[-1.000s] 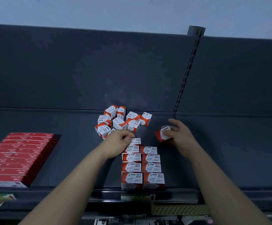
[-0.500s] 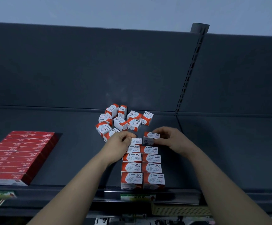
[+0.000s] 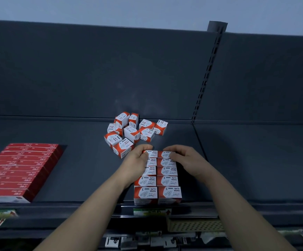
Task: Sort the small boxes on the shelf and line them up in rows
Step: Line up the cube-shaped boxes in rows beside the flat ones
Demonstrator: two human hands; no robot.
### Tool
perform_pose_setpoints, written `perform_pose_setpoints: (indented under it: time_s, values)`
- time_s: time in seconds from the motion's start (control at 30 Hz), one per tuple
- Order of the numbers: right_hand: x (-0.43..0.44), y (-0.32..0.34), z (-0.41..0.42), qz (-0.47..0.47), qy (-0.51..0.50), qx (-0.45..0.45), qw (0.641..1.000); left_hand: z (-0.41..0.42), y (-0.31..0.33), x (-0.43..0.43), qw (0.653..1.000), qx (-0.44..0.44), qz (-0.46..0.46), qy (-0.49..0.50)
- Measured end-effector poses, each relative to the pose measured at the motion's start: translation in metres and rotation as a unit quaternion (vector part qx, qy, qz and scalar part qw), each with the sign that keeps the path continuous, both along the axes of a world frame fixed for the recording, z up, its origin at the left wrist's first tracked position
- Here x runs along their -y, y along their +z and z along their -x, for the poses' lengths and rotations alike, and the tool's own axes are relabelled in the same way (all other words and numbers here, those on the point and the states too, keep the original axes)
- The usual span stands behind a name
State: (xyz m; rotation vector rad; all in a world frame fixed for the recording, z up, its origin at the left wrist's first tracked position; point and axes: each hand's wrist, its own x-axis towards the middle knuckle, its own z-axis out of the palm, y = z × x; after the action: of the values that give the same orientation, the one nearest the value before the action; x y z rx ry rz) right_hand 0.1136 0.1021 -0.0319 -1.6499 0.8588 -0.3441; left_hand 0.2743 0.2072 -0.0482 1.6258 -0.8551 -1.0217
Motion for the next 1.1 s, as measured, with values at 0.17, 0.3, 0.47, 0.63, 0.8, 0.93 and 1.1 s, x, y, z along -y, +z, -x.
perform_pose_setpoints:
  time_s: [0.17, 0.3, 0.47, 0.63, 0.8, 0.93, 1.1]
  values:
    - [0.004, 0.004, 0.000, 0.016, -0.022, -0.011, 1.000, -0.008, 0.012, -0.004, 0.993, 0.117, 0.015, 0.024]
    - [0.018, 0.012, -0.010, 0.101, -0.029, -0.044, 0.994, -0.042, 0.015, -0.009, 0.921, 0.368, 0.029, 0.127]
    - [0.031, 0.022, -0.038, 0.156, 0.013, -0.086, 0.984, -0.061, 0.012, -0.008, 0.862, 0.493, -0.095, 0.073]
    - [0.037, 0.027, -0.071, 0.178, 0.051, -0.118, 0.976, -0.066, 0.014, -0.004, 0.865, 0.488, -0.105, 0.037]
    - [0.051, 0.012, -0.097, 0.182, 0.040, -0.139, 0.972, -0.073, 0.020, -0.007, 0.875, 0.461, -0.151, 0.001]
    - [0.056, 0.009, -0.099, 0.184, 0.026, -0.136, 0.973, -0.073, 0.021, -0.013, 0.886, 0.436, -0.159, -0.006]
    - [0.058, 0.016, -0.078, 0.055, -0.040, -0.024, 0.997, -0.071, 0.027, -0.013, 0.947, 0.315, -0.043, 0.045]
